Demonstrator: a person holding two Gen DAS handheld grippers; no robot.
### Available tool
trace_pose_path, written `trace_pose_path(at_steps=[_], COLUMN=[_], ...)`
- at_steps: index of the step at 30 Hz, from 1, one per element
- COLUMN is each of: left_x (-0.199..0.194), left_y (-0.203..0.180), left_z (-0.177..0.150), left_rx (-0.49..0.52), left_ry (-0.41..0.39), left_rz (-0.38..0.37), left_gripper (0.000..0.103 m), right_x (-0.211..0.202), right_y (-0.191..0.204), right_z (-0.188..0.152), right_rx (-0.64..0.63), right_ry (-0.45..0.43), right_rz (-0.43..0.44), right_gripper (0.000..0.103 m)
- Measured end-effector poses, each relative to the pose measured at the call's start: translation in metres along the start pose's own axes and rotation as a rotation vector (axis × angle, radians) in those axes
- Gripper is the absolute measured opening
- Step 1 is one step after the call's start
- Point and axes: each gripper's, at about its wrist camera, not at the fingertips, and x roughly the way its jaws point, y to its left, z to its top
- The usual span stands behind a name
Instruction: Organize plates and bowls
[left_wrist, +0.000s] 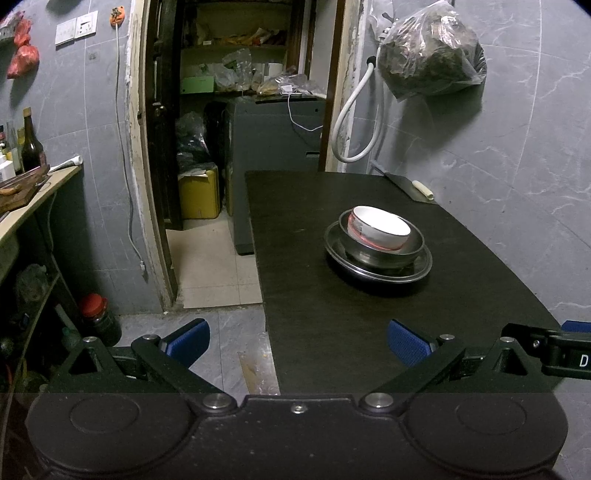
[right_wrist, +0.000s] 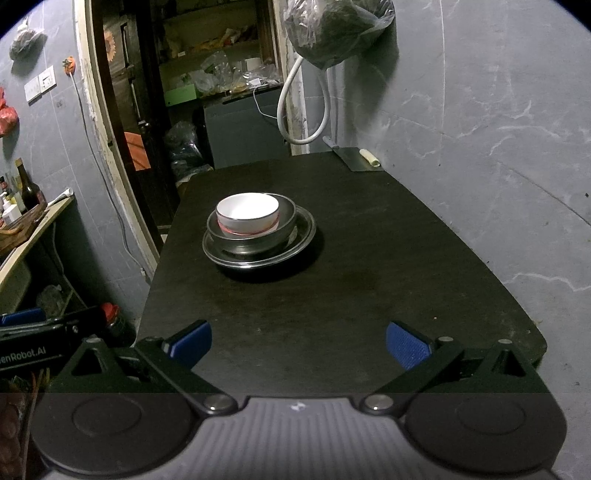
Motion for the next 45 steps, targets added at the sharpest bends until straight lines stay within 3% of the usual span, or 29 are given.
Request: trace_pose_path(at_steps=[33,45], left_x=[0.0062,0.0052], left_y=[-0.0017,0.0007], left_z=[-0.0025,-0.0027], left_rx=[0.005,-0.002], left_ry=[0.002,0.004], left_rz=[-0.007,-0.071], left_gripper=[0.102,0.102], right_x=[0.0021,0.0021], right_y=[0.0026,0.0021], right_z=[-0.0001,-0.0004], right_rx=[0.000,0.000], right_ry=[-0.003,-0.002], right_rz=[-0.004,-0.004], right_gripper=[0.103,0.103])
